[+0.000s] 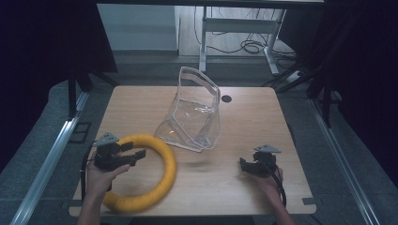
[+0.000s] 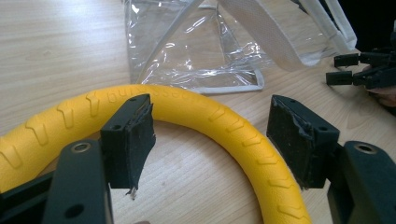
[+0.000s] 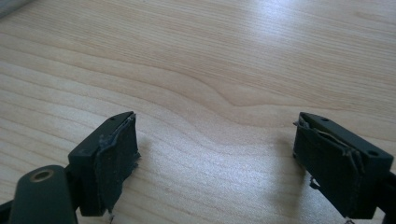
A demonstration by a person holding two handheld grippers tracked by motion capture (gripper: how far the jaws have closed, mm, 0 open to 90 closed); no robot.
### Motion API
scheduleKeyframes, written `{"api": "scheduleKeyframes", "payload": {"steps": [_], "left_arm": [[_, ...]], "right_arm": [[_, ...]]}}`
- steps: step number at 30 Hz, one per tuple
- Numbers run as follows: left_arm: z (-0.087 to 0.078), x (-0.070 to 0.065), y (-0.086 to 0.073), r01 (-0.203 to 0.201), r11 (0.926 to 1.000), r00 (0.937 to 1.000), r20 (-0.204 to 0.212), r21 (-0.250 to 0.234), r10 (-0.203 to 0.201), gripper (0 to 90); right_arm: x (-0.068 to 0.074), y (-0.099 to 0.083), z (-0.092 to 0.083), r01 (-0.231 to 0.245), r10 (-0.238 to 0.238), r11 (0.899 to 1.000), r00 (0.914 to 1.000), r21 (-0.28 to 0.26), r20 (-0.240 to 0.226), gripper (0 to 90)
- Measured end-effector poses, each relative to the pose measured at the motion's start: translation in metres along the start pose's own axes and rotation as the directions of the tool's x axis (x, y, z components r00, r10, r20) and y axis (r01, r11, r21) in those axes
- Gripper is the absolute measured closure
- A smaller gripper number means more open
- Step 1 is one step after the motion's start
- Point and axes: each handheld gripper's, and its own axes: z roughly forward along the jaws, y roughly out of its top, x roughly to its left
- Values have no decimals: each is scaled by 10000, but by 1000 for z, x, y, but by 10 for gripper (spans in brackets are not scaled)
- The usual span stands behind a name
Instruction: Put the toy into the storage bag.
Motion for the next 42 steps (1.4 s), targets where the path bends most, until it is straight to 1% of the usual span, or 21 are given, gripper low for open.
{"api": "scheduleKeyframes", "payload": {"steps": [3,5,6,9,10,13,14,15,18,21,23,25,27,32,33,34,35,36,37,39,42], "left_arm": [[-2,0,2,-33,10000,10000,11,-75,33,322],[-1,0,2,-70,10000,10000,-39,-49,69,330],[0,0,1,-42,10000,10000,-29,-13,42,330],[3,0,0,-126,9999,9999,51,110,125,340],[4,-1,0,-225,9996,9996,196,175,221,341],[4,-3,0,-475,9987,9979,438,175,467,341],[4,-3,0,-475,9987,9979,438,175,467,329],[4,-4,1,-464,9988,9974,552,138,456,313],[2,-3,1,-459,9989,9973,567,45,455,293],[3,-2,1,-427,9990,9971,636,109,419,266],[4,-2,1,-318,9994,9977,605,166,307,266],[5,-2,1,-306,9991,9977,616,278,288,264],[6,-3,1,-353,9988,9974,644,351,329,276],[5,-6,1,-500,9981,9958,790,364,470,284],[4,-7,2,-522,9980,9952,849,368,489,283],[3,-10,5,-687,9966,9941,867,456,646,282],[1,-12,5,-759,9957,9940,823,523,714,283],[1,-12,5,-759,9957,9940,823,523,714,282],[-4,-14,4,-847,9940,9928,910,685,784,279],[-11,-14,2,-883,9931,9917,1008,771,804,282],[-19,-17,-2,-1141,9869,9872,1240,1139,998,285]], "right_arm": [[0,0,0,13,-13,10000,10000,-5,7,139],[0,0,0,9,-9,10000,10000,-2,12,141],[0,0,0,12,-12,10000,10000,-8,-1,142],[0,0,-1,33,-33,10000,10000,0,14,144],[0,0,-1,34,-34,10000,10000,0,14,145],[0,0,-1,30,-30,10000,10000,-5,23,148],[0,0,-1,19,-19,10000,10000,-14,11,148],[0,0,-1,22,-22,10000,10000,-15,11,149],[0,0,-1,19,-19,10000,10000,-20,9,151],[0,0,-1,17,-17,10000,10000,-20,4,151],[0,0,-1,21,-21,10000,10000,-24,-1,153],[0,0,-1,18,-18,10000,10000,-23,-2,152],[0,0,-1,23,-23,10000,10000,-27,-6,154],[0,0,-1,22,-22,10000,10000,-28,-5,154],[0,0,-1,7,-7,10000,10000,-30,1,158],[0,-1,-1,-2,2,10000,10000,-35,9,159],[0,-1,-1,-29,29,10000,10000,-38,15,159],[0,-1,-1,-29,29,10000,10000,-38,15,159],[0,-1,-1,-29,29,10000,10000,-40,19,159],[0,-1,-1,-29,29,10000,10000,-40,22,159],[0,-1,-1,-19,19,10000,10000,-38,25,159]]}}
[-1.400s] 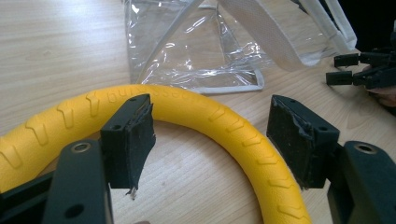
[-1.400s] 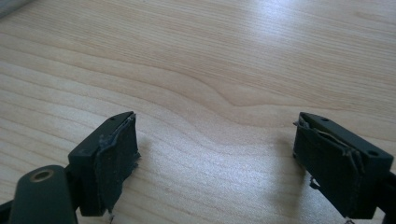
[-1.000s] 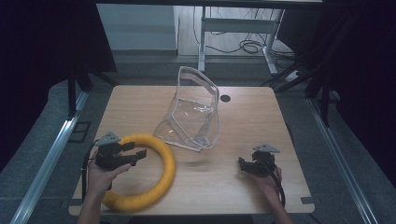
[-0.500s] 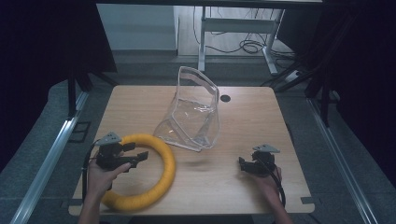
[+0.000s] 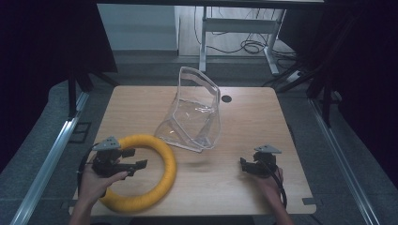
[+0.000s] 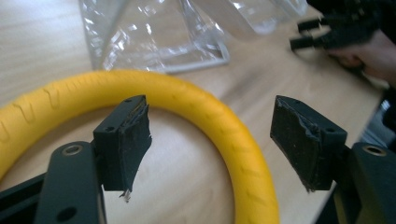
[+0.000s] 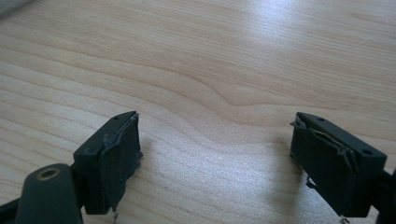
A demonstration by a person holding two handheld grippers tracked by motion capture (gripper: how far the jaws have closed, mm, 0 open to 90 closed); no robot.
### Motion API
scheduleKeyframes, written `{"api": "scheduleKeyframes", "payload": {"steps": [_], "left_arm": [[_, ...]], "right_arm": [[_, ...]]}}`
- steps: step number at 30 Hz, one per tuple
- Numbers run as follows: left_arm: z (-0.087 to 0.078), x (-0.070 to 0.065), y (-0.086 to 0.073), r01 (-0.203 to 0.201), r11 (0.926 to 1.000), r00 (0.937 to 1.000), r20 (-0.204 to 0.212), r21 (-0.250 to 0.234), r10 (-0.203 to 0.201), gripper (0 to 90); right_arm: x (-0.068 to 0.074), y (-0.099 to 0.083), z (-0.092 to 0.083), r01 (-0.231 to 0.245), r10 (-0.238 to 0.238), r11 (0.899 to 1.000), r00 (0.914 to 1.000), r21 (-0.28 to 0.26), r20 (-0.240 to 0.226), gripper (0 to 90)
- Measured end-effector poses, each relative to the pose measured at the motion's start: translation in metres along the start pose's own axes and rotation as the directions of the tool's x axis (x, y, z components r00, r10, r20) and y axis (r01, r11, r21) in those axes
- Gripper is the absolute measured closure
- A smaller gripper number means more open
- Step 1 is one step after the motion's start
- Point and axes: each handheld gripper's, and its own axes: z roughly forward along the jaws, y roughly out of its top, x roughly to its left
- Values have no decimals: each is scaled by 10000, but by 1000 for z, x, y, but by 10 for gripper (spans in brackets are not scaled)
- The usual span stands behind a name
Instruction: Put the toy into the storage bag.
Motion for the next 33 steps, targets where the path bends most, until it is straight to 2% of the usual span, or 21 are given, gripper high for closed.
{"api": "scheduleKeyframes", "payload": {"steps": [1,2,3,4,5,7,9,15,19,22,23,25,26,27,28,30,33], "left_arm": [[0,0,0,0,10000,10000,0,0,0,284],[-1,-3,-6,-171,9989,9997,199,431,162,280],[-1,-3,-6,-171,9989,9997,199,431,162,281],[0,-7,-12,-322,9965,9991,301,771,300,281],[0,-7,-12,-322,9965,9991,301,771,300,284],[2,-12,-20,-644,9911,9969,529,1169,585,290],[3,-14,-23,-754,9879,9958,628,1353,674,297],[6,-16,-30,-1023,9803,9926,828,1691,893,302],[6,-17,-32,-1038,9794,9921,877,1734,896,307],[8,-20,-34,-1141,9752,9900,1034,1897,958,309],[10,-22,-35,-1286,9695,9880,1108,2086,1072,308],[12,-26,-36,-1435,9631,9859,1178,2279,1191,309],[12,-26,-36,-1435,9631,9859,1178,2279,1191,311],[15,-29,-38,-1584,9556,9829,1318,2485,1287,311],[15,-29,-38,-1584,9556,9829,1318,2485,1287,311],[21,-35,-41,-1848,9394,9777,1512,2888,1458,313],[28,-38,-44,-2038,9214,9739,1648,3309,1562,315]], "right_arm": [[0,0,0,-10,10,10000,10000,-3,-2,159],[0,0,0,3,-3,10000,10000,-3,6,161],[0,0,0,-12,12,10000,10000,-13,12,162],[0,0,0,-8,8,10000,10000,-13,9,162],[0,0,0,-15,15,10000,10000,-12,19,163],[0,0,0,-19,19,10000,10000,-14,19,164],[0,0,0,-11,11,10000,10000,-18,27,164],[0,0,0,-39,39,10000,10000,-32,47,167],[0,0,0,-43,43,10000,10000,-33,56,168],[0,0,0,-49,49,10000,10000,-34,62,169],[0,0,0,-49,49,10000,10000,-34,64,169],[0,0,0,-53,53,10000,10000,-33,66,169],[0,0,0,-52,52,10000,10000,-34,68,169],[0,0,0,-53,54,10000,10000,-35,70,170],[0,0,0,-53,54,10000,10000,-35,70,170],[0,0,0,-63,63,10000,9999,-35,79,170],[0,0,0,-78,79,10000,9999,-29,87,170]]}}
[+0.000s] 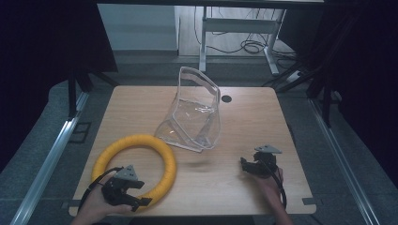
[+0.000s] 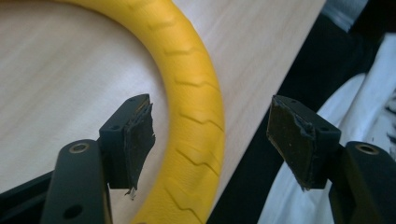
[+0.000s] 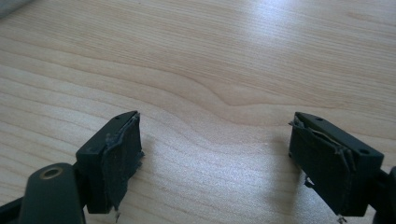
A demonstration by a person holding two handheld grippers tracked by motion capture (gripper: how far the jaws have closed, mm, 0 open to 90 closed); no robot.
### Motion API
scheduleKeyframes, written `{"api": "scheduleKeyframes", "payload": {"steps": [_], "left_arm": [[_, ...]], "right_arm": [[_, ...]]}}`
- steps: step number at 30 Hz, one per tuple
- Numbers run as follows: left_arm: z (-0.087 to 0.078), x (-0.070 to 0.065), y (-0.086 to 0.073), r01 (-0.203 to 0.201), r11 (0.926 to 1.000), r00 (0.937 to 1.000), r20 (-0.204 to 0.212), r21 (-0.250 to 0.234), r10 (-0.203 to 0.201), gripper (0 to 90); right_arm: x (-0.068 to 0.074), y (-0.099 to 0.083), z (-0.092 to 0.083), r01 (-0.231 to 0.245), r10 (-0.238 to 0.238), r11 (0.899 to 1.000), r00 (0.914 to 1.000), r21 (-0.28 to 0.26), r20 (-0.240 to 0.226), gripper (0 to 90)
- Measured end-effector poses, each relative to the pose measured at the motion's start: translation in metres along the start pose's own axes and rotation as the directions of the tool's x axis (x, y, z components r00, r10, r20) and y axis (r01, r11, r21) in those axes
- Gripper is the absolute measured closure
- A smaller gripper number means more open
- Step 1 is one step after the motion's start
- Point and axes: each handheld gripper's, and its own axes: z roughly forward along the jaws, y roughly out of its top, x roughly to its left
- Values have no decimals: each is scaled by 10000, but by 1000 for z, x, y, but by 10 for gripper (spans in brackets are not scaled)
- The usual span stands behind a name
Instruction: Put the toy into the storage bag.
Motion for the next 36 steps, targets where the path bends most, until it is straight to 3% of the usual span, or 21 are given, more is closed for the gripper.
{"api": "scheduleKeyframes", "payload": {"steps": [6,9,10,13,17,23,28,31,33,34,35,36], "left_arm": [[12,-2,1,-65,9976,9997,-244,689,82,327],[21,-2,2,-23,9918,9991,-416,1276,77,333],[21,-2,2,-23,9918,9991,-416,1276,77,335],[30,-3,4,-1,9823,9975,-692,1871,132,347],[37,-4,6,-7,9764,9972,-732,2158,169,363],[48,-2,8,138,9663,9946,-1025,2569,130,460],[48,-2,8,96,9671,9952,-965,2542,155,479],[47,-2,7,12,9723,9953,-948,2338,216,487],[46,-2,7,-27,9800,9958,-896,1988,210,491],[46,-2,7,-27,9800,9958,-896,1988,210,492],[41,-2,9,2,9879,9964,-833,1552,129,495],[37,-2,11,17,9909,9972,-749,1343,84,496]], "right_arm": [[0,0,0,-5,5,10000,10000,-3,6,171],[0,0,0,1,-1,10000,10000,2,18,171],[0,0,0,1,-1,10000,10000,2,18,171],[0,0,0,-2,2,10000,10000,0,19,171],[0,0,0,0,0,10000,10000,0,17,171],[0,0,0,-2,2,10000,10000,-1,19,171],[0,0,0,1,-1,10000,10000,-1,18,171],[0,0,0,-1,1,10000,10000,-1,18,171],[0,0,0,-9,9,10000,10000,-4,19,171],[0,0,0,-9,9,10000,10000,-4,19,171],[0,0,0,-2,2,10000,10000,0,17,171],[0,0,0,-16,16,10000,10000,-2,16,171]]}}
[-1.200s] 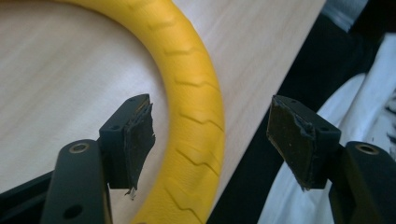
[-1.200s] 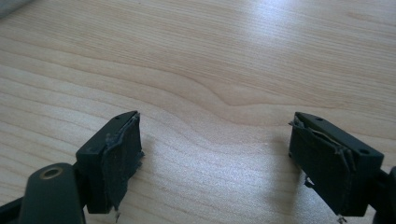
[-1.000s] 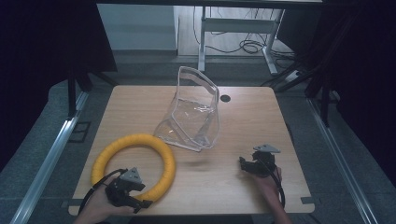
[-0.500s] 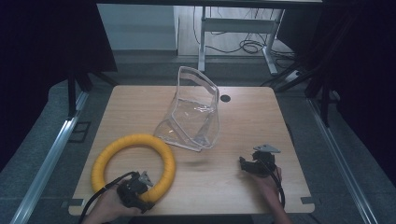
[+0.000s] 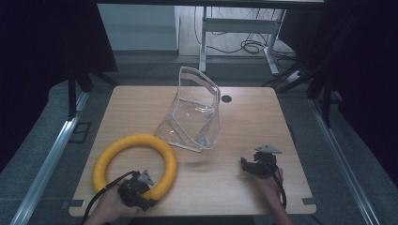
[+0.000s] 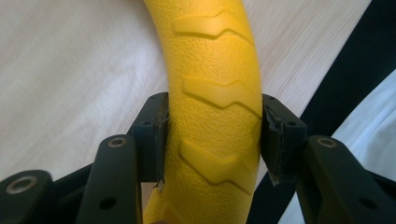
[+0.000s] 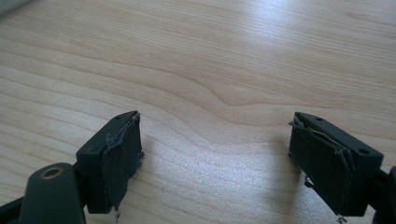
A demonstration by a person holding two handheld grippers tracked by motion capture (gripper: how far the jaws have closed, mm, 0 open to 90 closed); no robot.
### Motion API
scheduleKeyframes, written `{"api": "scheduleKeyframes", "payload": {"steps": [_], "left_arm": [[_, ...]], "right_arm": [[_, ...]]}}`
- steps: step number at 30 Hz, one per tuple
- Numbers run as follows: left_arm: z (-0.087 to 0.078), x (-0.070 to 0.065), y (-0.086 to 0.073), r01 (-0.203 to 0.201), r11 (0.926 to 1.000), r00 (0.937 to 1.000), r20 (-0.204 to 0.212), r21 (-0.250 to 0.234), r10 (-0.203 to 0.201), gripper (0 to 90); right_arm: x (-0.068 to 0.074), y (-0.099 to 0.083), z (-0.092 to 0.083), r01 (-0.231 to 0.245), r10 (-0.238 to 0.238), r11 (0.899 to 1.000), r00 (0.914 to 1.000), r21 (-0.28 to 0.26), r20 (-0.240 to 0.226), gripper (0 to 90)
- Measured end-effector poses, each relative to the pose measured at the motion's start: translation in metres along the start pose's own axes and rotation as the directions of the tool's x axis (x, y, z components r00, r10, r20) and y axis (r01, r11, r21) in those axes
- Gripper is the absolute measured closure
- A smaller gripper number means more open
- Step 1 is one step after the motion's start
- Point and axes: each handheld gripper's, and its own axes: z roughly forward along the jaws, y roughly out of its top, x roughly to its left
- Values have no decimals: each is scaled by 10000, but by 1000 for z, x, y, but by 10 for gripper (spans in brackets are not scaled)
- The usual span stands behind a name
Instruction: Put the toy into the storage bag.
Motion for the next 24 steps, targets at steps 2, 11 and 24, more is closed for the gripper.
{"api": "scheduleKeyframes", "payload": {"steps": [2,11,24], "left_arm": [[-5,1,1,44,9998,9999,146,-210,-41,498],[-50,21,2,921,9693,9889,1352,-2278,-621,504],[-87,50,-6,2323,8734,9587,2524,-4279,-1314,507]], "right_arm": [[0,0,0,7,-7,10000,10000,6,-1,171],[0,0,0,-30,30,10000,10000,2,28,179],[0,0,0,-38,38,10000,10000,-10,57,183]]}}
